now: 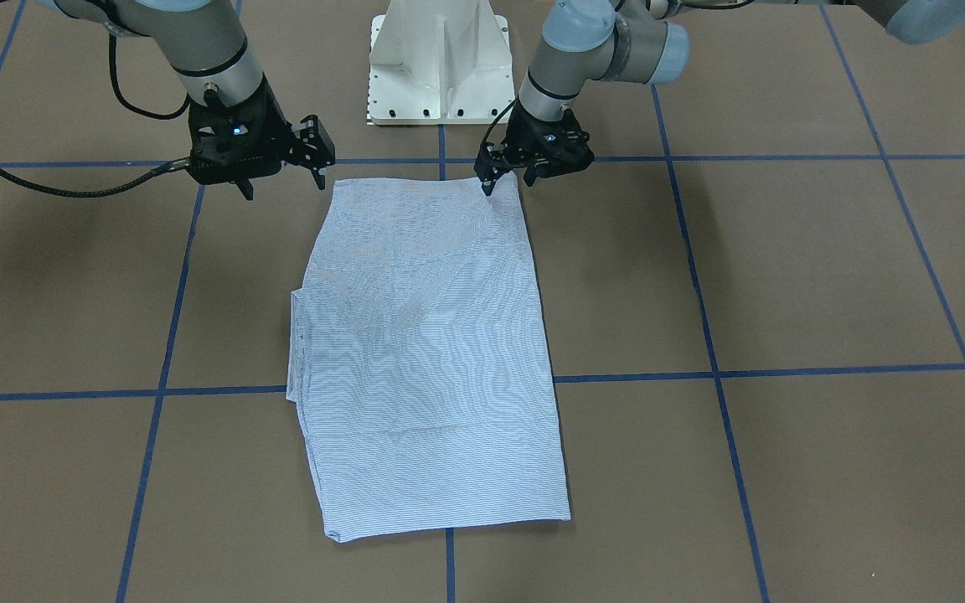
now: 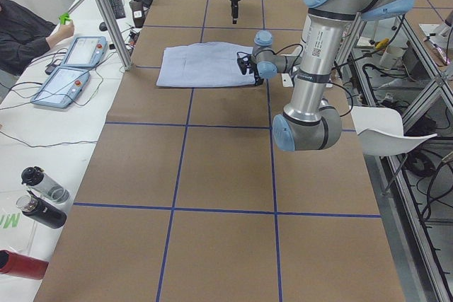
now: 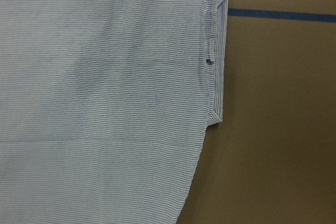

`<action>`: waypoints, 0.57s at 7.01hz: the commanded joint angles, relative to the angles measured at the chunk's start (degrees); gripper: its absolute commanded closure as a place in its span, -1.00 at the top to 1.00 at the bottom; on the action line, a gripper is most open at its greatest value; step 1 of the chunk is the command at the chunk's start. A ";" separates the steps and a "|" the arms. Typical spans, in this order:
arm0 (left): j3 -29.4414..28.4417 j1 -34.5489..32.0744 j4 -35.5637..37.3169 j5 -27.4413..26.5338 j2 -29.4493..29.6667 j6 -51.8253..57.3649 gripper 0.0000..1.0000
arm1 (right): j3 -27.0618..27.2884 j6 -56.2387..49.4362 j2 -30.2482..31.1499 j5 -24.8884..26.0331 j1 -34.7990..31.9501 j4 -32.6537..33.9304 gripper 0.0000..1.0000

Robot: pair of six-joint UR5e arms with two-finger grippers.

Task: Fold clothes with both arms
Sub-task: 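Move both grippers to the shirt's long sides, left gripper toward the near corner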

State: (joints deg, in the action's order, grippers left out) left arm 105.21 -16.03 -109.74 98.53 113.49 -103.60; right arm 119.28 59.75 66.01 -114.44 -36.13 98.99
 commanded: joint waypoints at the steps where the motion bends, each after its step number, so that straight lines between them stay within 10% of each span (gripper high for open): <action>1: -0.01 1.16 0.23 -0.01 0.07 -0.37 0.56 | -0.10 -0.07 0.00 -0.08 -0.08 0.06 1.00; 4: -0.10 1.52 0.32 0.08 0.16 -0.37 0.48 | -0.10 -0.07 -0.09 -0.08 -0.08 0.06 1.00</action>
State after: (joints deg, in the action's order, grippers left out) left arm 105.15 -14.60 -109.44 98.54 113.58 -103.97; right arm 119.18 59.68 65.93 -114.52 -36.20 99.05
